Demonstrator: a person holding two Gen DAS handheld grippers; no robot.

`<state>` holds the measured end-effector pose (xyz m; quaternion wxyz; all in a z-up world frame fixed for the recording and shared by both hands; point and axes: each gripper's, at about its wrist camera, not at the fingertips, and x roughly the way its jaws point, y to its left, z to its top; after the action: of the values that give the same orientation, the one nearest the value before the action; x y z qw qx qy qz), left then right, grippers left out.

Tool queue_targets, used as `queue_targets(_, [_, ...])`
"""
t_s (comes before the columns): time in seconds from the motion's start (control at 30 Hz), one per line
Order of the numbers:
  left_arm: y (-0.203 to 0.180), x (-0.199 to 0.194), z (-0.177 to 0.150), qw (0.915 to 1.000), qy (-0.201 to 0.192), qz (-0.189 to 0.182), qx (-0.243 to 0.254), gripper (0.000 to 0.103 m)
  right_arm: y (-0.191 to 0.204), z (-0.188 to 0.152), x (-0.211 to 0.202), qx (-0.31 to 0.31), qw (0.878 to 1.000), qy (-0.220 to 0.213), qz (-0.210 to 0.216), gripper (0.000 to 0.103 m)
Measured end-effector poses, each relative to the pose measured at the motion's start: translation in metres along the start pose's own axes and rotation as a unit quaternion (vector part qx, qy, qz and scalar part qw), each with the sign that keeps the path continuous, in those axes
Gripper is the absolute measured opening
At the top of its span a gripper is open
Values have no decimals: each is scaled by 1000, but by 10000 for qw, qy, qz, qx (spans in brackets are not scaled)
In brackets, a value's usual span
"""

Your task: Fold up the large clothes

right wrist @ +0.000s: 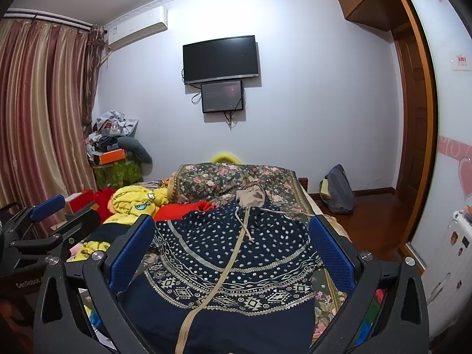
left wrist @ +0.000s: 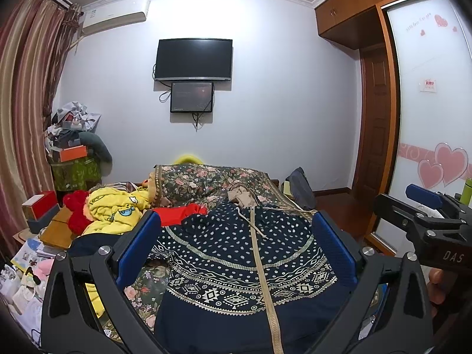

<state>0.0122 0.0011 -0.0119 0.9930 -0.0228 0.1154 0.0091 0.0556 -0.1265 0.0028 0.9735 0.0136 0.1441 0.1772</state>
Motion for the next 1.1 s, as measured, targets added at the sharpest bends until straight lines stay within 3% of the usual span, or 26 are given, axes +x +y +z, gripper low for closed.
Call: queue_targets(1.1, [-1, 4, 1, 10000, 30, -6, 1, 103, -2, 1, 2, 30, 10000, 40, -6, 103])
